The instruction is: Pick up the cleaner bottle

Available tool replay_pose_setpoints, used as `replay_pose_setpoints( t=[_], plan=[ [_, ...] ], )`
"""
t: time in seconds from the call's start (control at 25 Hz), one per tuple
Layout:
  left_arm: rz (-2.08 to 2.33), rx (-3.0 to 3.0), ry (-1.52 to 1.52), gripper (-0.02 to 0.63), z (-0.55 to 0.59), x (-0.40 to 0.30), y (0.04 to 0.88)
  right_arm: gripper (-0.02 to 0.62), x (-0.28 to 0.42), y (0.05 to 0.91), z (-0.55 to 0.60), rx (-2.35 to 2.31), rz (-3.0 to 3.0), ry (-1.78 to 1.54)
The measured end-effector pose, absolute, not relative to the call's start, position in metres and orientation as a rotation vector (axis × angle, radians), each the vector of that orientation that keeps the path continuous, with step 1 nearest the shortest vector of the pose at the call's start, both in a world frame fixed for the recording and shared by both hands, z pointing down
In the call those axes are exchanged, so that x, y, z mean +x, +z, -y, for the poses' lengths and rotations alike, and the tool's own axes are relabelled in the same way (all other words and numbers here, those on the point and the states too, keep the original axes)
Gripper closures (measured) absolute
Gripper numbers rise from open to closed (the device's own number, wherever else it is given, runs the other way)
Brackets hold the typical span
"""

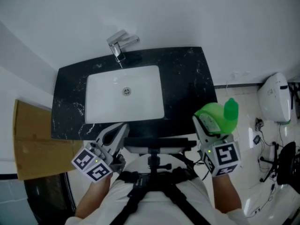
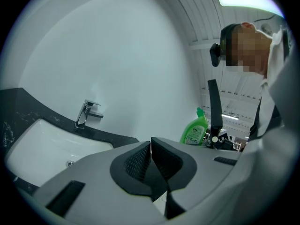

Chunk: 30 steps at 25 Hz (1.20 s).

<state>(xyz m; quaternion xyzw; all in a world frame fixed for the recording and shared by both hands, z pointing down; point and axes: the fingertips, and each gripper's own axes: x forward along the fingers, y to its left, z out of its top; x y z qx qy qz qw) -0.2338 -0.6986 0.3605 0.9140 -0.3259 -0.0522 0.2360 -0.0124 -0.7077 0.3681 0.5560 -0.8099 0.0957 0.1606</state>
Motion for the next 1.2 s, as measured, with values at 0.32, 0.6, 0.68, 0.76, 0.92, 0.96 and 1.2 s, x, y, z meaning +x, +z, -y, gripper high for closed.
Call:
replay_pose_setpoints(
  t=[0.32, 0.6, 0.68, 0.76, 0.92, 0.96, 1.2],
  plan=[
    [0.913, 2.498, -0.145, 0.606, 0.695, -0.24, 0.362, 0.42, -0.019, 0.367, 0.712, 1.575, 2.327, 0.262],
    [0.919, 2.498, -0.147, 0.606, 0.695, -0.242, 0.363, 0.42, -0.022, 0.364, 0.716, 1.572, 2.337, 0.249],
    [0.924, 2.497, -0.146, 0.606, 0.695, -0.243, 0.362, 0.42, -0.024, 0.365, 0.715, 1.553, 2.318, 0.265],
    [0.929, 2.496, -0.146, 0.606, 0.695, -0.244, 0.362, 0.42, -0.026, 0.366, 0.715, 1.541, 2.307, 0.273],
    [0.922, 2.499, -0.145, 0.606, 0.695, -0.241, 0.363, 0.42, -0.024, 0.362, 0.719, 1.567, 2.334, 0.246],
    [0.921, 2.498, -0.145, 0.606, 0.695, -0.241, 0.362, 0.42, -0.024, 0.362, 0.72, 1.568, 2.335, 0.246],
    [0.925, 2.495, -0.144, 0.606, 0.694, -0.242, 0.363, 0.42, -0.028, 0.362, 0.72, 1.546, 2.33, 0.259]
  ],
)
